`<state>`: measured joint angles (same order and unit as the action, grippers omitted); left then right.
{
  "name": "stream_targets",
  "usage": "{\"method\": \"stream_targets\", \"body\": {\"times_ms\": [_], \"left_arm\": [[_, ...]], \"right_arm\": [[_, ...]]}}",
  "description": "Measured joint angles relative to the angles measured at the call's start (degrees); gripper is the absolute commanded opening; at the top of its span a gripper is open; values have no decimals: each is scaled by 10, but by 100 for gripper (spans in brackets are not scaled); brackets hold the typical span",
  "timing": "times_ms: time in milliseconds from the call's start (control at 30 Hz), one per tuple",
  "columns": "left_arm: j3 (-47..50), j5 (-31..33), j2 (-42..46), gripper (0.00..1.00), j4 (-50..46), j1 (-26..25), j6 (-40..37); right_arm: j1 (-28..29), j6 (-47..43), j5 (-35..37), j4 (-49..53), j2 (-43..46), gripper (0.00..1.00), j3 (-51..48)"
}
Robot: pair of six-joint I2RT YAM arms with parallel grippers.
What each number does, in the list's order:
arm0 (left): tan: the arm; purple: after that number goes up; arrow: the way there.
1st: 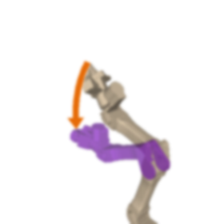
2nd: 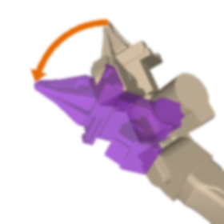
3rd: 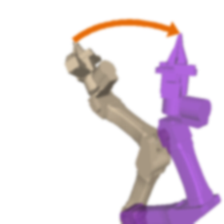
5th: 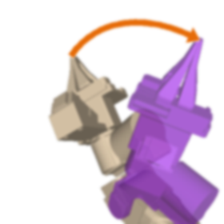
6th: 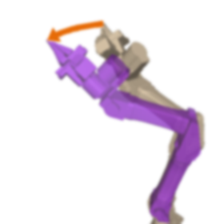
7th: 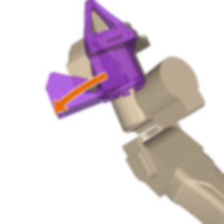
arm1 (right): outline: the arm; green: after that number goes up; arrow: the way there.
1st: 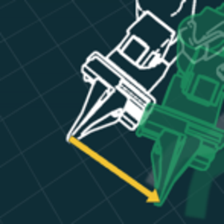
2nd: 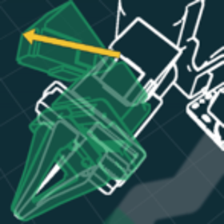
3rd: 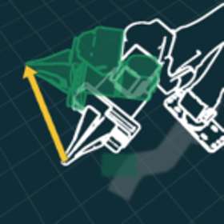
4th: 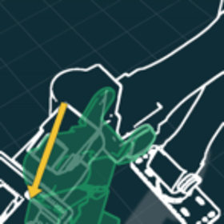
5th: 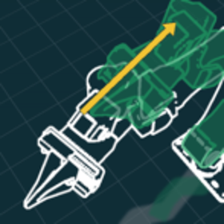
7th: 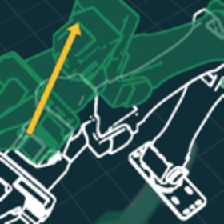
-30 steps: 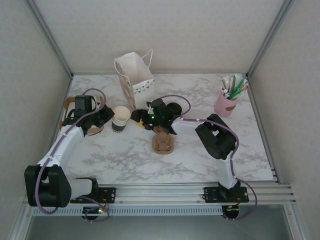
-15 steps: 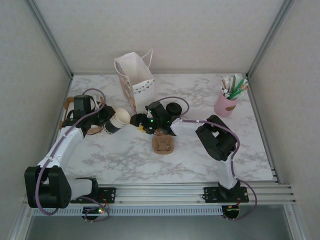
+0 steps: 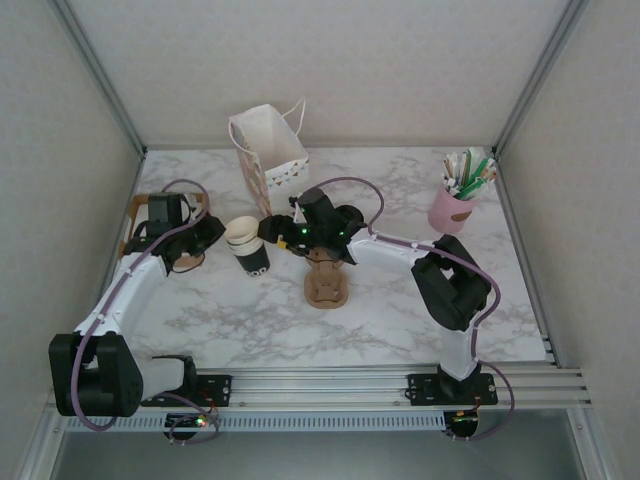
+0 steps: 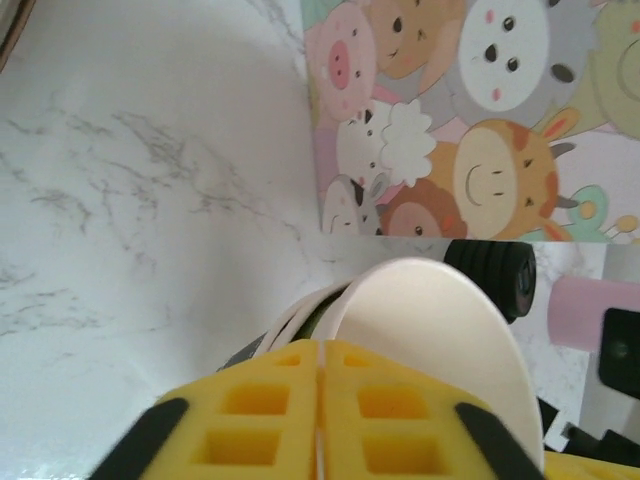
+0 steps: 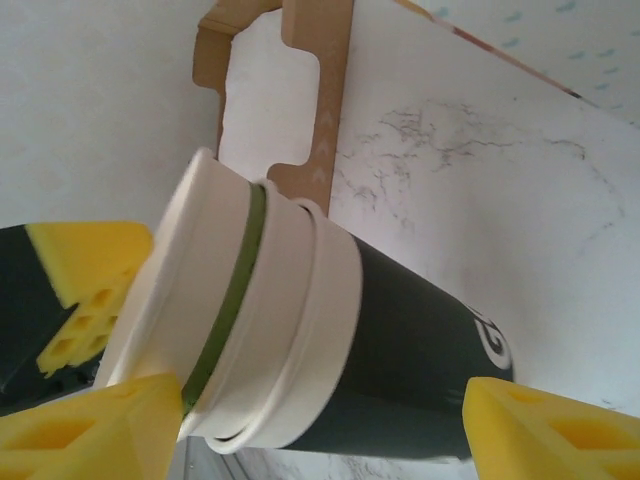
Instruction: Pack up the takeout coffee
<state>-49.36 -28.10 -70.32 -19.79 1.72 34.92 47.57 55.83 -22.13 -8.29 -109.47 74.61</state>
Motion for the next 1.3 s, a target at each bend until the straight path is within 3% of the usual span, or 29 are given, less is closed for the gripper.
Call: {"method": "stream_targets", "body": {"times_ms": [100, 300, 433, 500, 600, 700, 867, 1067, 1300], "left_arm": [[0, 12, 0, 36, -12, -1, -5], [0, 25, 5, 44, -30, -5, -12], [0, 25, 17, 42, -33, -13, -14], [0, 27, 19, 48, -32, -14, -15], [1, 39, 19, 50, -31, -10, -14], [0, 50, 7, 65, -22, -5, -12], [-10, 52, -47, 75, 36, -3, 5], [-81, 20, -172, 72, 99, -3, -38], [-84, -52, -249, 63, 147, -3, -85]], "right_arm": [[2, -5, 0, 1, 0, 75, 1], [6, -10, 0, 4, 0, 75, 1], [6, -12, 0, 6, 0, 75, 1], [6, -12, 0, 7, 0, 75, 1], [6, -12, 0, 7, 0, 74, 1], [7, -13, 0, 7, 0, 71, 1], [12, -35, 14, 25, -3, 70, 7], [26, -117, 75, 92, -31, 72, 58], [39, -212, 128, 156, -90, 76, 128]]}}
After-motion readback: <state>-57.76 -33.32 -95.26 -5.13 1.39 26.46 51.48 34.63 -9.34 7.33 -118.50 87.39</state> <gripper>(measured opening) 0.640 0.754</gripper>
